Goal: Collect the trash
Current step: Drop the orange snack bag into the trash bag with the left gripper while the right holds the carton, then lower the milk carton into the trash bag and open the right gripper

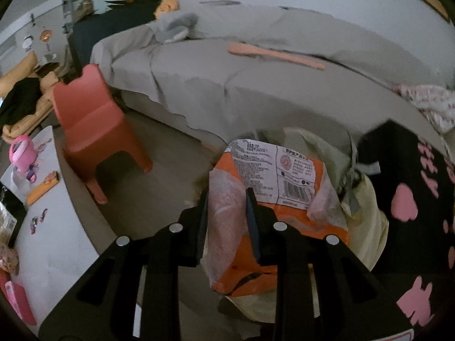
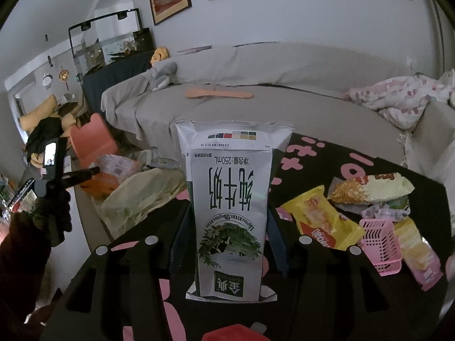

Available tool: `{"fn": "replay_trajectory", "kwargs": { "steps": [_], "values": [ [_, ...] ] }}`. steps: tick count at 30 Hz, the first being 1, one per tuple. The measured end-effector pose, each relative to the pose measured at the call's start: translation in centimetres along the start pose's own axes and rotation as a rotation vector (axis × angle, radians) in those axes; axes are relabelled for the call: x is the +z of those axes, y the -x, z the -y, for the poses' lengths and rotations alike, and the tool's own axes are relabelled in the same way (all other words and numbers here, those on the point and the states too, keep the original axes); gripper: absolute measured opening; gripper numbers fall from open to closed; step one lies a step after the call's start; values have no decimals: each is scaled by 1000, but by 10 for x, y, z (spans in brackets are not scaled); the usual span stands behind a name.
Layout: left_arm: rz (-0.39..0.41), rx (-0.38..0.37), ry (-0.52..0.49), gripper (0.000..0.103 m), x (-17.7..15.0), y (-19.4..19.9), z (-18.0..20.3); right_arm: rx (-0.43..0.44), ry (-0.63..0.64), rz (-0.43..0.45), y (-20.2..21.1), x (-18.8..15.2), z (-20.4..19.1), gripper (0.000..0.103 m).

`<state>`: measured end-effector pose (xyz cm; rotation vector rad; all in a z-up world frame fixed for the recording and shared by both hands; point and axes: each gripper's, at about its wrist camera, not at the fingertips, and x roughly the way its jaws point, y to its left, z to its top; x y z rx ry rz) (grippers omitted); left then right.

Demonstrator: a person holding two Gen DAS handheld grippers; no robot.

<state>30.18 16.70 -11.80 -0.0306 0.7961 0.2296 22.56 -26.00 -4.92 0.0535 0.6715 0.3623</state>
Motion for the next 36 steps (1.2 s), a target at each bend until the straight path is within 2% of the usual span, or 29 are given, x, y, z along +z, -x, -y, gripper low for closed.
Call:
{"fn": "replay_trajectory", "kwargs": {
  "steps": [4,6,8,10,15,20,24,28,31,36],
  "values": [
    [-36,-24,-16,24,-6,-13,9,-7,-4,4,3,-1,1,48],
    [-42,-40,1,30,-7,-15,7,-11,-9,1,3,-2,3,48],
    [-41,-58,31,44,-6,-14,1,-11,-14,-2,4,-4,4,48],
    [-30,-61,58,49,-5,-9,-6,-11,-20,-5,3,-5,6,48],
    [4,-47,102,53,-2,6,-24,-3,-35,-7,2,-9,8,48],
    [20,-83,143,53,0,17,-35,7,-45,-6,0,-9,9,48],
    [58,-95,191,53,-6,35,-42,60,-66,9,-5,5,2,48],
    [104,-110,233,53,-21,59,-45,115,-30,52,-20,36,-27,48],
    [135,-130,254,53,-30,74,-47,204,-6,84,-44,66,-65,48],
    [168,-171,312,54,-37,87,-57,292,72,143,-94,98,-132,48]
  ]
}}
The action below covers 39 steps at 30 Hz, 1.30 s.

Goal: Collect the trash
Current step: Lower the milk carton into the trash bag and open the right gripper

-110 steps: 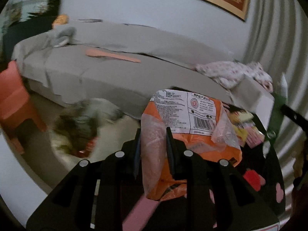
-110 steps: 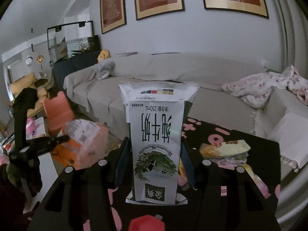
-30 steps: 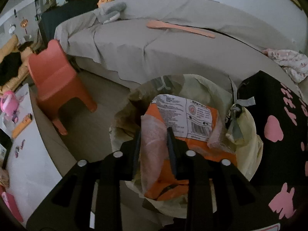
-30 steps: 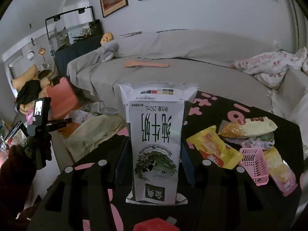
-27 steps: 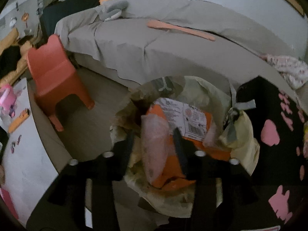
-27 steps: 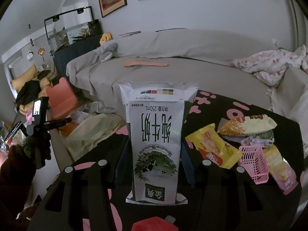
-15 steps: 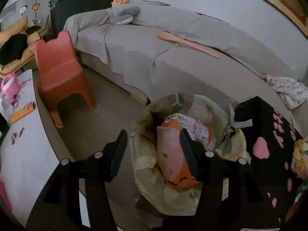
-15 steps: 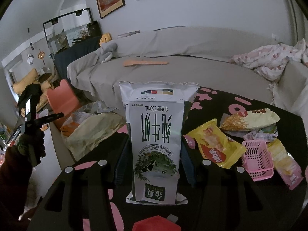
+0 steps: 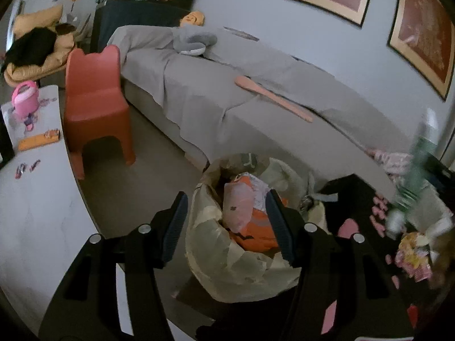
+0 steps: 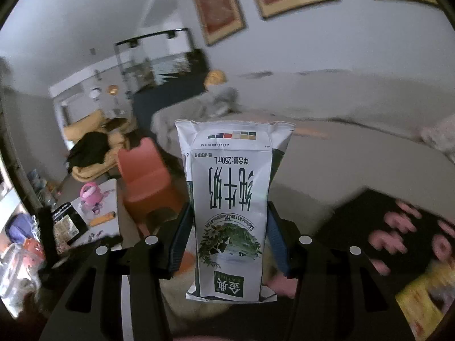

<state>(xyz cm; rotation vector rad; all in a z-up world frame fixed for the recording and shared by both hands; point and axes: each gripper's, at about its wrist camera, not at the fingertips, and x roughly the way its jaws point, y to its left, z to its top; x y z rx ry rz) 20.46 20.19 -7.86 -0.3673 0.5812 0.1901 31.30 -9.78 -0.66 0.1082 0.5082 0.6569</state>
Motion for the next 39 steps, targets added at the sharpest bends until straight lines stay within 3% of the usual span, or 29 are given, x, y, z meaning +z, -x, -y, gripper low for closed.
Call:
{"fn": "replay_trajectory", "kwargs": {
  "steps": [4,9,16,20,24,27,29,32,39],
  "values": [
    [17,-17,9,55,1,5,-5,1,-33,-20,-68,-6,-10,48],
    [21,-12,49,55,1,0,-17,2,-95,-125,-141,-33,-5,48],
    [-5,0,96,55,-2,-15,-33,37,-92,-270,-188,-62,-19,47],
    [-16,-1,100,55,-3,-19,-33,51,-48,-315,-195,-74,-36,47],
    [-22,-1,98,55,-3,-20,-34,71,7,-431,-208,-83,-53,47],
    [-27,-2,102,55,-3,-20,-34,61,-17,-462,-211,-88,-50,48],
    [-30,-6,103,55,-2,-21,-35,73,-38,-465,-208,-86,-47,49],
    [-33,-14,100,55,-1,-19,-31,79,-23,-453,-198,-81,-51,62],
    [8,-24,63,59,0,-4,-12,28,79,-339,-118,-56,-44,64]
  ]
}}
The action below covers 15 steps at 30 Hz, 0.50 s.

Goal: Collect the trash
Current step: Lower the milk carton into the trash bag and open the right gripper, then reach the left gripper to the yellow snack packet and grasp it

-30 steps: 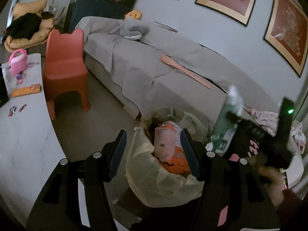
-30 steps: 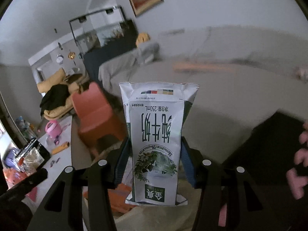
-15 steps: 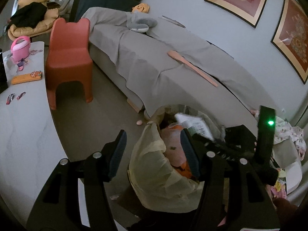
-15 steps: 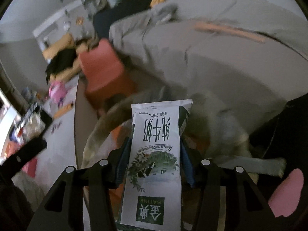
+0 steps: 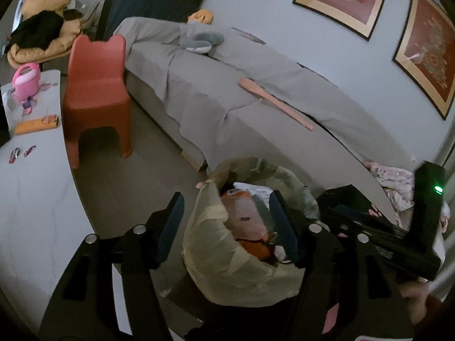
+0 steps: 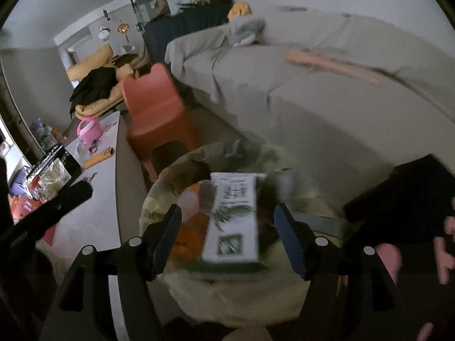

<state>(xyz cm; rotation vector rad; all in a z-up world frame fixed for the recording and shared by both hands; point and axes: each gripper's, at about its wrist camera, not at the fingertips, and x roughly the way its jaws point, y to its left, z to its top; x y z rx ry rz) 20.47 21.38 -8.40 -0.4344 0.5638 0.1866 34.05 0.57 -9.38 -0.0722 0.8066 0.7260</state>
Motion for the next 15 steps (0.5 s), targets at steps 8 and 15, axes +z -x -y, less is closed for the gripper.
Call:
{"fn": "replay_trajectory", "kwargs": {
  "steps": [8,15],
  "values": [
    [44,-55,-80,59,-3,21,43,-114,-29,81,109,-42,38,64],
    [25,-140,-169,60,-16,30,92,-242,-104,122,181,-99,76,64]
  ]
}}
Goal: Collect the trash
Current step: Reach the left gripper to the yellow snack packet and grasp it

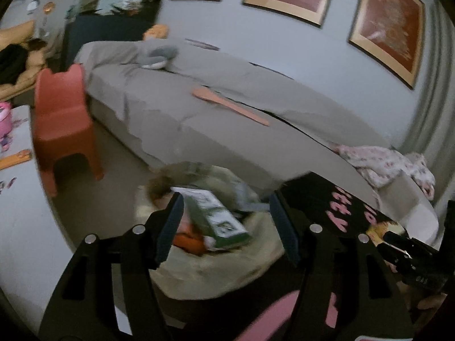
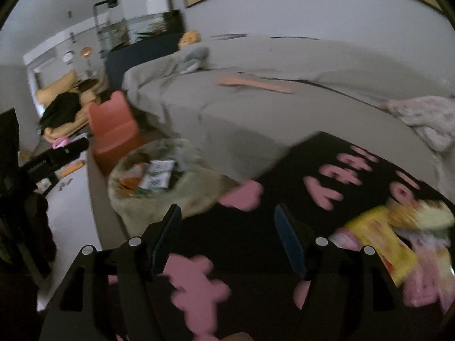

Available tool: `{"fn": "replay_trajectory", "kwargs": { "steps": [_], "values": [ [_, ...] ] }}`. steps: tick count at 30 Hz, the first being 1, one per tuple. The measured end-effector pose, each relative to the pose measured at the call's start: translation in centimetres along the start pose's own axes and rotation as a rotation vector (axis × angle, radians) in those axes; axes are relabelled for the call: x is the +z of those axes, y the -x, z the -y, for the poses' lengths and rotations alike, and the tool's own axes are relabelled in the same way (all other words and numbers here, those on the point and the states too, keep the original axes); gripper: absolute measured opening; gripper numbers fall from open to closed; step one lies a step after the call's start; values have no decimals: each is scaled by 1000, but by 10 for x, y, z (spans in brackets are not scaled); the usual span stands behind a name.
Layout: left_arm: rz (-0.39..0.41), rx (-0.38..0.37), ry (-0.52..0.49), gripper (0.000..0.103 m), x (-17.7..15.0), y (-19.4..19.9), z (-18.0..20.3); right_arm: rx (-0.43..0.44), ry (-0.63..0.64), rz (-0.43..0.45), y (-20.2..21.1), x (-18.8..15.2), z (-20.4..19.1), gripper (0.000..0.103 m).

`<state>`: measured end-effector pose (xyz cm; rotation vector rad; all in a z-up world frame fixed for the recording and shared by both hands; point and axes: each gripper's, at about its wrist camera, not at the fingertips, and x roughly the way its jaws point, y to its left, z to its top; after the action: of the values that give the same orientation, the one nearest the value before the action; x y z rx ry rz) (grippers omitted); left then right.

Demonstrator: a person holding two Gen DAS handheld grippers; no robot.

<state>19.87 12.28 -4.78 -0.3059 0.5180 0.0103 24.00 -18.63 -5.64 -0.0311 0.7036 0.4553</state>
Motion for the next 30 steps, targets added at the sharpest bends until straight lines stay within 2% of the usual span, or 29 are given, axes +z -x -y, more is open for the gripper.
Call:
{"fn": "replay_trajectory", "kwargs": {
  "steps": [5,8,12,16,18,21,25,30],
  "values": [
    [-69,-111,-71,60,-20,-13,48,-132,-71,35,47,-34,48,65],
    [-130,-205,-134,60,-36,-27,82,-201,-133,42,73,-55,81,64],
    [-224,-369,-214,60,-53,-53,129,-294,-243,41,104,-86,129,65],
    [-292,-491,-311,60,-66,-83,176,-338,-346,37,123,-113,163,65],
    [-318,-523,-361,60,-71,-97,196,-350,-377,37,126,-123,174,65],
    [-368,-519,-407,60,-78,-119,220,-363,-393,29,126,-132,180,65],
    [-437,-522,-384,60,-83,-137,237,-363,-393,12,118,-137,181,65],
    [-448,-513,-365,60,-84,-155,263,-377,-380,-10,109,-140,182,65]
  ]
}}
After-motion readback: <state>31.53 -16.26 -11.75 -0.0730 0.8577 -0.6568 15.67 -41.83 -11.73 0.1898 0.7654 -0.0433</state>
